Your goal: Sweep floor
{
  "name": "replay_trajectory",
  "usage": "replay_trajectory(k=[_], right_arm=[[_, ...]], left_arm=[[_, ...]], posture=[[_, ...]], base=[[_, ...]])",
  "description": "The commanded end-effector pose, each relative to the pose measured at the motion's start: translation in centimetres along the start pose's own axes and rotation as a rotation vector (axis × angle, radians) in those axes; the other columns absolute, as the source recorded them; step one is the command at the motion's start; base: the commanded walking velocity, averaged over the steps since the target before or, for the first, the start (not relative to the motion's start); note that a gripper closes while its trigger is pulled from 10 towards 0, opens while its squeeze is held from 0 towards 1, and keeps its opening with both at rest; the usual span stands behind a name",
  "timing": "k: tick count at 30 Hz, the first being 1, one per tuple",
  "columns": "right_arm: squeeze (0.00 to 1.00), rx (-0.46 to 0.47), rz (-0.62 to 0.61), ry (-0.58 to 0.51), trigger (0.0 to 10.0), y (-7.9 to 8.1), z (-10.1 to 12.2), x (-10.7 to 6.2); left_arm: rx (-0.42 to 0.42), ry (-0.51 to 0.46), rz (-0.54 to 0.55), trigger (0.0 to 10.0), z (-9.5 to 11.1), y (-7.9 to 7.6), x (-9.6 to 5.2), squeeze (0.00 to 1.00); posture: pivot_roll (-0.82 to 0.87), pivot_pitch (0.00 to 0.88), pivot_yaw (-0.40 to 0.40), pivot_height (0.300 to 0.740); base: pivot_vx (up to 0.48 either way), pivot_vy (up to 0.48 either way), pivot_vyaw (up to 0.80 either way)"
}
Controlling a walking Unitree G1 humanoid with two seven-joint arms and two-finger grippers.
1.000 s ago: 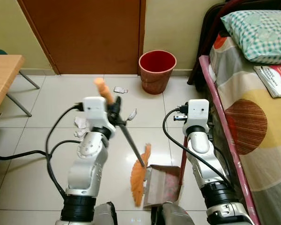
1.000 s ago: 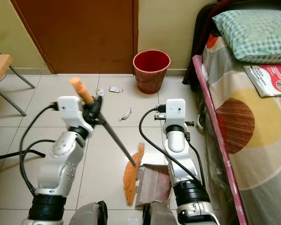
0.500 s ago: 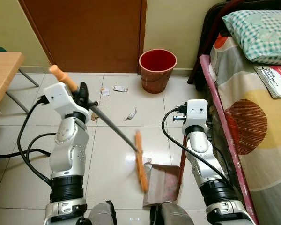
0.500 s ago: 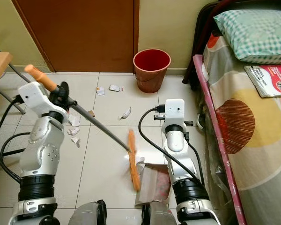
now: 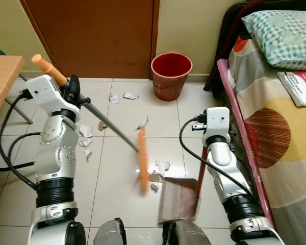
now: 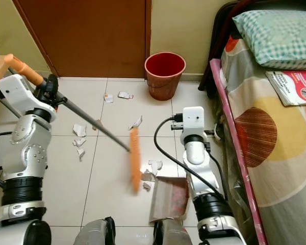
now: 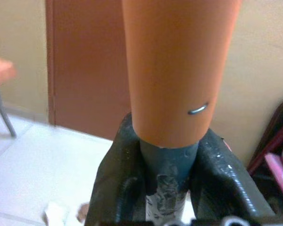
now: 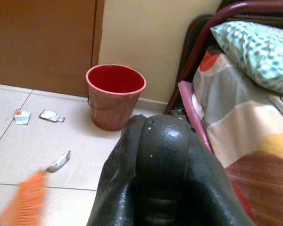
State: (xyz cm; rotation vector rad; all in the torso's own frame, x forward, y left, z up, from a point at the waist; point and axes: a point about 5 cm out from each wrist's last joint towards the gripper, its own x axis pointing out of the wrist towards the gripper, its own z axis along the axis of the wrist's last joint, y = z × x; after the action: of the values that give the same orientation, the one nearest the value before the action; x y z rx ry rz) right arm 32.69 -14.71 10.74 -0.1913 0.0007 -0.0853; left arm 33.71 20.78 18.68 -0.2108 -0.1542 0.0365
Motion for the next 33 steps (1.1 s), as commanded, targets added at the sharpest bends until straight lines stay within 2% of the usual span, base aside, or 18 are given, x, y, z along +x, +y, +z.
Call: replay_trajectory(k=[1,2,4,5,6,13,15,17,18,21,22,23,26,28,30,33], right_arm=[[0.00,-0.012,-0.012,-0.027,10.0,-1.0,0.5,-0.1],[0.00,-0.005,-0.009,-0.027,10.0,-1.4,0.4,-0.1],[0.00,-0.004,-0.009,-0.027,10.0,-1.9,0.3,-0.2],[0.00,-0.012,-0.010,-0.026,10.0,-2.4,0.2,-0.3],[0.00,-0.016,-0.014,-0.024,10.0,-2.7,0.0,-0.4],[0.00,-0.019,-0.025,-0.019,10.0,-3.2,-0.2,-0.6],[0.00,-0.014,-0.031,-0.026,10.0,-3.3,-0.1,-0.8],[0.00,-0.004,-0.047,-0.039,10.0,-3.5,0.0,-0.9],[0.00,-0.004,-0.047,-0.039,10.0,-3.5,0.0,-0.9],[0.00,-0.002,-0.079,-0.042,10.0,-3.5,0.0,-0.8],[0.00,0.005,-0.095,-0.035,10.0,-3.4,-0.1,-0.6],[0.00,0.047,-0.116,-0.018,10.0,-2.9,-0.2,-0.1],[0.00,0.085,-0.101,-0.008,10.0,-1.5,-0.1,0.5],[0.00,0.088,-0.094,-0.009,10.0,-1.2,0.0,0.6],[0.00,0.089,-0.062,-0.018,10.0,-0.1,0.4,1.0],[0.00,0.099,-0.023,-0.019,10.0,1.2,0.7,1.2]], left_arm=[[0.064,-0.059,-0.070,10.0,1.1,-0.3,-0.1,0.00],[0.118,-0.023,-0.124,10.0,0.3,-0.1,-0.4,0.00],[0.150,0.016,-0.183,10.0,-0.7,0.1,-1.0,0.00],[0.183,0.067,-0.244,10.0,-1.9,0.2,-1.5,0.00],[0.160,0.116,-0.266,10.0,-2.9,0.4,-1.9,0.00],[0.173,0.194,-0.253,10.0,-5.4,1.2,-2.8,0.00],[0.201,0.211,-0.243,10.0,-6.1,1.4,-3.2,0.00],[0.206,0.251,-0.252,10.0,-7.4,1.6,-4.2,0.00],[0.206,0.251,-0.252,10.0,-7.4,1.6,-4.2,0.00],[0.181,0.281,-0.314,10.0,-8.7,1.0,-5.5,0.00],[0.169,0.285,-0.336,10.0,-8.9,0.5,-5.8,0.00],[0.100,0.287,-0.404,10.0,-9.1,-1.4,-6.2,0.00],[0.036,0.277,-0.507,10.0,-8.7,-4.2,-6.5,0.00],[0.024,0.275,-0.532,10.0,-8.6,-4.8,-6.5,0.00],[-0.027,0.250,-0.595,10.0,-7.9,-6.8,-6.6,0.00],[-0.093,0.233,-0.680,10.0,-7.0,-9.1,-6.9,0.00]], posture=[[0.04,0.171,-0.032,0.740],[0.04,0.170,-0.032,0.740],[0.04,0.169,-0.031,0.740],[0.04,0.169,-0.031,0.740],[0.04,0.169,-0.031,0.740],[0.02,0.156,-0.037,0.740],[0.02,0.156,-0.037,0.740],[0.02,0.155,-0.038,0.740],[0.02,0.155,-0.038,0.740],[0.02,0.153,-0.036,0.740],[0.03,0.152,-0.037,0.740],[0.03,0.151,-0.037,0.740],[0.04,0.151,-0.041,0.740],[0.04,0.151,-0.041,0.740],[0.04,0.151,-0.041,0.740],[0.04,0.155,-0.043,0.740]], base=[[0.000,0.000,0.00],[0.000,0.000,0.00],[0.000,0.000,0.00],[0.000,0.000,0.00],[0.000,0.000,0.00],[0.000,0.000,0.00],[0.000,0.000,0.00],[0.000,0.000,0.00],[0.000,0.000,0.00],[0.000,0.000,0.00],[0.000,0.000,0.00],[0.000,0.000,0.00],[0.000,0.000,0.00],[0.000,0.000,0.00],[0.000,0.000,0.00],[0.000,0.000,0.00]])
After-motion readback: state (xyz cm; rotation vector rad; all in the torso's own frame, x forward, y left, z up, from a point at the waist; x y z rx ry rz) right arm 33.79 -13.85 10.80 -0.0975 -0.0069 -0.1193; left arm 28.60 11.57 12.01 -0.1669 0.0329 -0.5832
